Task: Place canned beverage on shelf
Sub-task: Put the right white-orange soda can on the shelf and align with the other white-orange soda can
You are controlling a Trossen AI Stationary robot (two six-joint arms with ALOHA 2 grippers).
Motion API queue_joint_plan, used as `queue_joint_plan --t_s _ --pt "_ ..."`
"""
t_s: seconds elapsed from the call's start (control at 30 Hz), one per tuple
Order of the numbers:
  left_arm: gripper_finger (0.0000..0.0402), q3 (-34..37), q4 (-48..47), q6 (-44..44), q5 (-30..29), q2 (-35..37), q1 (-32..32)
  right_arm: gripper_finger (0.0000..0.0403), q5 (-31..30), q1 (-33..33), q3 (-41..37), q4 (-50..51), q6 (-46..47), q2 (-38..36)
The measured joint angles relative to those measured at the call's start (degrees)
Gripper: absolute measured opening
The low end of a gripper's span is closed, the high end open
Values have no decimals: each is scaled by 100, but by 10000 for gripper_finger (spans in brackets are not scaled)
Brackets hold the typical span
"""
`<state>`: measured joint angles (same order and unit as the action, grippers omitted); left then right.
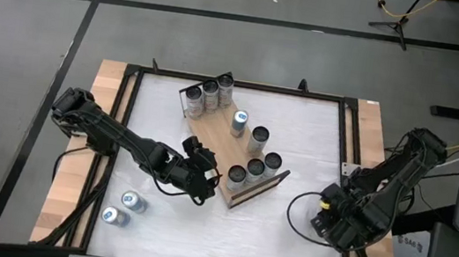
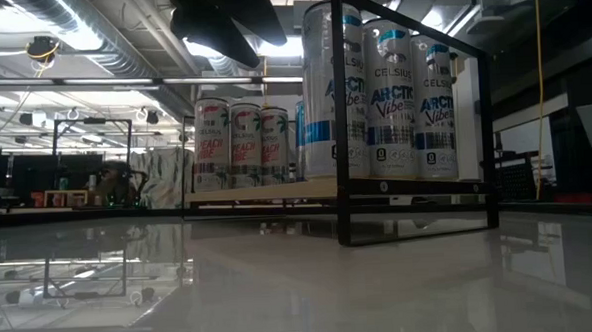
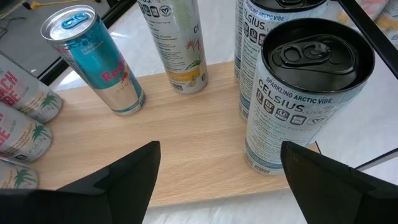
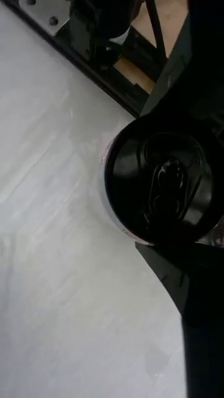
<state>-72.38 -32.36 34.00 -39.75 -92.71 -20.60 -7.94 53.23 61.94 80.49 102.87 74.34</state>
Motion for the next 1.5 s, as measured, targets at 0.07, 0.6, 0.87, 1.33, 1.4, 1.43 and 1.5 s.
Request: queue_joint_plan --t_s 0.07,0.6,0.87,1.33,1.4,1.43,1.5 --pt "325 0 0 0 0 0 2 249 -9 -2 104 -9 -157 7" --pt "325 0 4 -2 0 0 1 247 -148 -967 1849 496 -3000 1" --pt "325 0 4 0 0 0 0 247 -46 -1694 2852 500 -5175 -2" --pt "325 0 4 39 0 0 2 248 345 -3134 4705 50 -8919 261" --pt "325 0 4 39 0 0 2 248 551 -3389 5029 65 -9474 446" --pt "325 0 4 39 0 0 1 248 656 -3509 5184 87 -9730 556" --pt "325 0 4 39 0 0 2 248 896 -3754 5485 102 -10254 782"
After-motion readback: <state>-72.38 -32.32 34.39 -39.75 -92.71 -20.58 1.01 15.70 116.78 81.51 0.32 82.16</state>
